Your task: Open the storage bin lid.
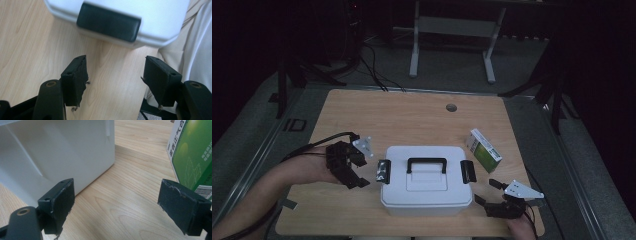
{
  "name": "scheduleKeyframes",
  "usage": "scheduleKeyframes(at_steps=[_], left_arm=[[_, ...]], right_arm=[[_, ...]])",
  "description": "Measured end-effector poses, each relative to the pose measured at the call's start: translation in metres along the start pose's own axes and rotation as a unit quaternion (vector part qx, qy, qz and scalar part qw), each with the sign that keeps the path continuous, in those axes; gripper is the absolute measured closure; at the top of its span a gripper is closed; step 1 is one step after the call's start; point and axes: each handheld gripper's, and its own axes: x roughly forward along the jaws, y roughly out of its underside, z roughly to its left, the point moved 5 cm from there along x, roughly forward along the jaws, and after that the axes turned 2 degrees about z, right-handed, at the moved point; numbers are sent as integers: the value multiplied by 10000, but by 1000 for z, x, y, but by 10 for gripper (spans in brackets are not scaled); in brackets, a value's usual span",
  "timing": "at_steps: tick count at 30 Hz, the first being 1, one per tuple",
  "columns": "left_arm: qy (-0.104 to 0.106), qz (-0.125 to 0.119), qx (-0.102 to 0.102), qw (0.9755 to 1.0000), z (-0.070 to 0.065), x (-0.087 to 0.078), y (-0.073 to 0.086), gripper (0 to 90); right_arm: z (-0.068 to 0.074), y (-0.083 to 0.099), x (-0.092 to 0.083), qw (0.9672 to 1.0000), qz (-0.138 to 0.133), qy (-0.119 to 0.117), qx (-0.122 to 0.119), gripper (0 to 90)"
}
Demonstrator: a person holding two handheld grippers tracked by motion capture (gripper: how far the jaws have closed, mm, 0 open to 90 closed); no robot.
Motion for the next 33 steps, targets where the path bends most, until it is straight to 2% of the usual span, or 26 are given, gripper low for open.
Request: scheduleKeyframes(at_steps=[9, 10, 12, 18, 19, 23, 33], left_arm=[[40, 59, 276, 9996, -2, 2, -32, 362], [40, 59, 276, 9996, -2, 2, -32, 362], [65, 65, 348, 9994, -2, 4, -42, 362], [99, 116, 478, 9987, -1, 8, -57, 362], [144, 115, 538, 9984, -2, 10, -64, 362], [88, 190, 670, 9975, -3, 13, -78, 362], [147, 337, 769, 9964, 4, 24, -104, 370]], right_arm=[[0, 0, 0, 10000, -8, -18, 1, 136], [0, 0, 0, 10000, -8, -18, 1, 136], [0, 0, 0, 10000, 1, -22, -21, 136], [1, 1, 1, 10000, 13, -34, -28, 136], [1, 1, 1, 10000, 13, -38, -26, 136], [2, 1, 1, 10000, 13, -37, -40, 136], [2, 2, 0, 10000, -1, -53, -48, 136]])
